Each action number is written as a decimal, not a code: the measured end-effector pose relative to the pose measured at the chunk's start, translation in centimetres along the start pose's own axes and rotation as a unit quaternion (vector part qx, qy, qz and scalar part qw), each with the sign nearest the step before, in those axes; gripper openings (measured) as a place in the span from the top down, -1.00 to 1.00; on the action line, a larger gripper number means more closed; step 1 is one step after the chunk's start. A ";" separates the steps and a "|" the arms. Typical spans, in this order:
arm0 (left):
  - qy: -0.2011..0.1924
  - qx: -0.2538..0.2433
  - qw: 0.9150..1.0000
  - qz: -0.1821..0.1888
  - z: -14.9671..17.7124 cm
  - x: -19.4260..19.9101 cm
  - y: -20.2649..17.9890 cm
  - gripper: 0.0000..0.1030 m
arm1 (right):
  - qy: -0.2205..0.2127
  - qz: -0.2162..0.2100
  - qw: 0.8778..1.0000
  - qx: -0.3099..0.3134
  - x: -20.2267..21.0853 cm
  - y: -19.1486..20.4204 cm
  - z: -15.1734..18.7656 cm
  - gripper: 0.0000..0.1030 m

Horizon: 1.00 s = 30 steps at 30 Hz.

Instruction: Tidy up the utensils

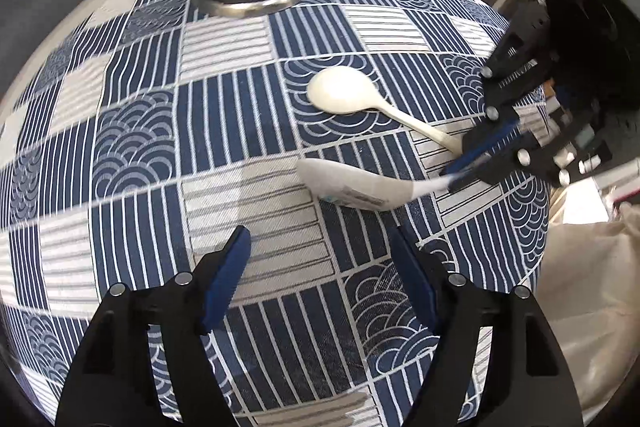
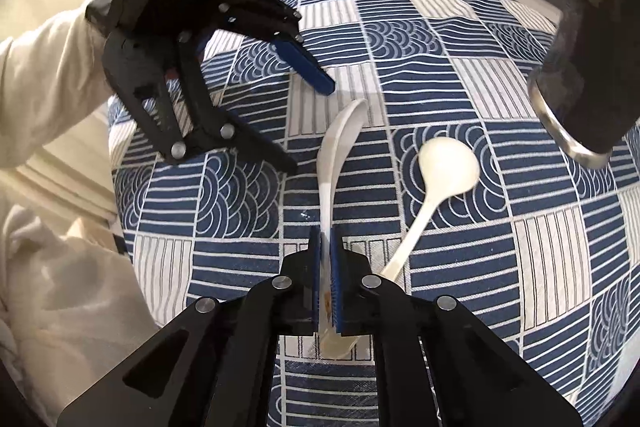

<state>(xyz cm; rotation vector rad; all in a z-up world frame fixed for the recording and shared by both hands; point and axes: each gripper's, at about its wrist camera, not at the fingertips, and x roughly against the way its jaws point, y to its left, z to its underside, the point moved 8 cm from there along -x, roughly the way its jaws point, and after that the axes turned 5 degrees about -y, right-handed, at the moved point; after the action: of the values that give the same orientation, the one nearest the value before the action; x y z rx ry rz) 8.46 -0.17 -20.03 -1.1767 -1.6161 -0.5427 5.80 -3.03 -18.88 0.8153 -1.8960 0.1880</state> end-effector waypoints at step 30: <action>0.004 0.086 0.996 0.031 0.1 1.0 0.4 0.72 | 0.007 0.053 0.998 -0.011 -0.3 -0.2 1.9 0.62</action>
<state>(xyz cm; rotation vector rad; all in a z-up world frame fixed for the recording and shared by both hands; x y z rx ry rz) 8.80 0.53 -19.27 -1.0902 -1.5807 -0.3616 4.57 -3.88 -20.09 0.6968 -1.9261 0.2373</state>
